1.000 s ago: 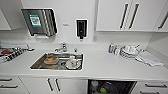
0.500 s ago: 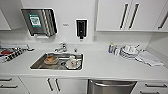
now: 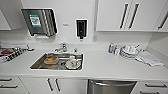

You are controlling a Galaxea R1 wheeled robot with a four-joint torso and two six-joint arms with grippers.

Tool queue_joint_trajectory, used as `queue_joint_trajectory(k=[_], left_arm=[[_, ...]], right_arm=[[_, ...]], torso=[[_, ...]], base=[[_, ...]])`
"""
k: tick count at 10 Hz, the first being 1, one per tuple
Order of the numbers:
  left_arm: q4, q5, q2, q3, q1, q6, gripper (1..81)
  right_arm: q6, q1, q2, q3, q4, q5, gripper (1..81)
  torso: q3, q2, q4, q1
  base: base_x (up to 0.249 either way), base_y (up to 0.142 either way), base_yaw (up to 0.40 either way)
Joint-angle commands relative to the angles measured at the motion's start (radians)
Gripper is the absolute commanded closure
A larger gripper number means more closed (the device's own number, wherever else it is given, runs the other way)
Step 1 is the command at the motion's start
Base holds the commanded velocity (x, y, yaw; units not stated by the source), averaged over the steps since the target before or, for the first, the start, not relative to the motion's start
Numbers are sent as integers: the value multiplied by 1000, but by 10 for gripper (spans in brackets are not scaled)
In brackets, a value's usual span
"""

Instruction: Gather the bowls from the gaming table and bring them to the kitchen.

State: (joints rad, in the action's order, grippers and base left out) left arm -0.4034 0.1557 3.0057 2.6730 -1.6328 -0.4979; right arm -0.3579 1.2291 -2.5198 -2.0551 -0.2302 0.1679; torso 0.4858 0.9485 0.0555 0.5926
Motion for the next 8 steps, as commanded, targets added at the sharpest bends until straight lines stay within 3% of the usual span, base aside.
queue_joint_trajectory(k=[1,3,6,8], left_arm=[[-2,-39,-14,24,21,4,10],[-11,-39,-16,45,35,9,10],[-15,-41,-17,105,57,37,10],[-14,-41,-14,114,60,117,10]], right_arm=[[184,83,-18,-17,259,-128,10],[198,152,-33,-28,368,-195,10],[197,229,-100,-115,414,-197,10],[195,283,-168,-201,414,-222,10]], torso=[[0,0,0,0],[0,0,0,0],[0,0,0,0],[-1,1,0,0]], base=[[0,0,0],[0,0,0],[0,0,0],[0,0,0]])
